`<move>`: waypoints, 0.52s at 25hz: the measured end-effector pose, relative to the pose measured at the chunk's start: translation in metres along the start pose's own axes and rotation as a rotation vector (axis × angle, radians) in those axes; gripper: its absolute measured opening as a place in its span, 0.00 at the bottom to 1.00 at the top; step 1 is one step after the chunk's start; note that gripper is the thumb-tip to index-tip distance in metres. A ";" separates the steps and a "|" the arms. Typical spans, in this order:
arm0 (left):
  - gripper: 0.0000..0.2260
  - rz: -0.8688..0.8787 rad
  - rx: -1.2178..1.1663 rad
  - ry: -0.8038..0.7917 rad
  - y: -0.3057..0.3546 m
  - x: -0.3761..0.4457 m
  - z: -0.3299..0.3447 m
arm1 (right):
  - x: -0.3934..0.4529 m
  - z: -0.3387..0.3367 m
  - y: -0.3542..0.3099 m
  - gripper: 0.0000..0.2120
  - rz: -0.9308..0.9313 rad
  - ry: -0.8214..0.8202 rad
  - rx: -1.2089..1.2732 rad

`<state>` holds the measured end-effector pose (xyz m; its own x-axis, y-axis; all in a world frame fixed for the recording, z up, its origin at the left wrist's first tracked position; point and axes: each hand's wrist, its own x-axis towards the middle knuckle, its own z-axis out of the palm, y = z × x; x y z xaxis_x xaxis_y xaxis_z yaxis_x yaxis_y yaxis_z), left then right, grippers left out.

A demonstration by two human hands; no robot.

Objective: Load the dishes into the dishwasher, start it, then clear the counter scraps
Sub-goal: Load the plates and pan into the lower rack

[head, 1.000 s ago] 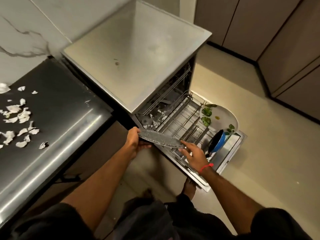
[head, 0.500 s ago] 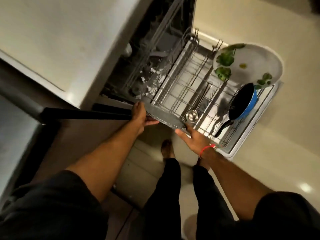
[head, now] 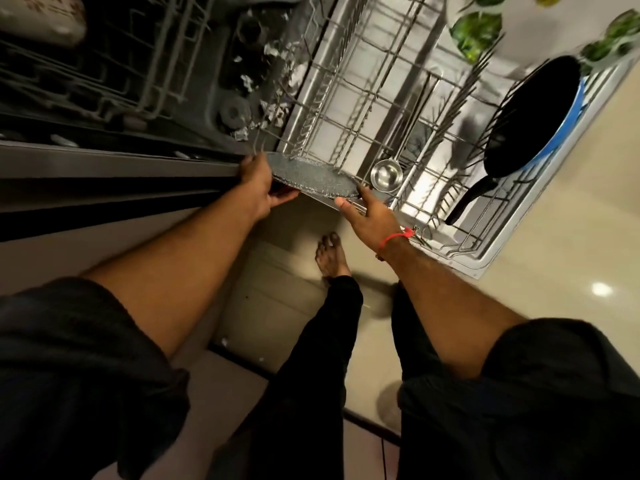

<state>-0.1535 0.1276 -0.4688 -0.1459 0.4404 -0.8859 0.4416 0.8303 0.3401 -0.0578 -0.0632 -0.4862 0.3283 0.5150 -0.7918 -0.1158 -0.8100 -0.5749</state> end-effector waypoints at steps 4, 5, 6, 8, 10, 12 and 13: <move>0.18 -0.010 0.028 -0.011 -0.005 0.006 0.000 | 0.004 0.005 -0.003 0.36 0.013 0.025 -0.040; 0.19 -0.007 0.023 -0.013 -0.005 0.005 -0.001 | 0.003 0.005 -0.004 0.36 0.018 0.021 -0.035; 0.19 -0.005 0.017 -0.015 -0.006 0.003 -0.001 | 0.002 0.005 -0.005 0.35 0.016 0.015 -0.034; 0.21 0.004 -0.004 -0.021 -0.006 -0.005 -0.004 | -0.003 0.002 -0.008 0.34 0.008 0.010 -0.034; 0.22 0.008 -0.026 -0.023 -0.008 -0.016 -0.007 | -0.010 -0.001 -0.013 0.31 0.011 0.016 -0.036; 0.23 0.019 -0.033 -0.038 -0.012 -0.033 -0.012 | -0.019 -0.006 -0.020 0.30 0.006 0.016 -0.074; 0.23 0.032 -0.029 -0.045 -0.013 -0.044 -0.014 | -0.025 -0.009 -0.024 0.29 -0.001 0.013 -0.099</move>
<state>-0.1657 0.1021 -0.4299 -0.0914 0.4520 -0.8873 0.4196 0.8256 0.3773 -0.0548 -0.0592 -0.4509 0.3402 0.5129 -0.7881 -0.0224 -0.8335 -0.5521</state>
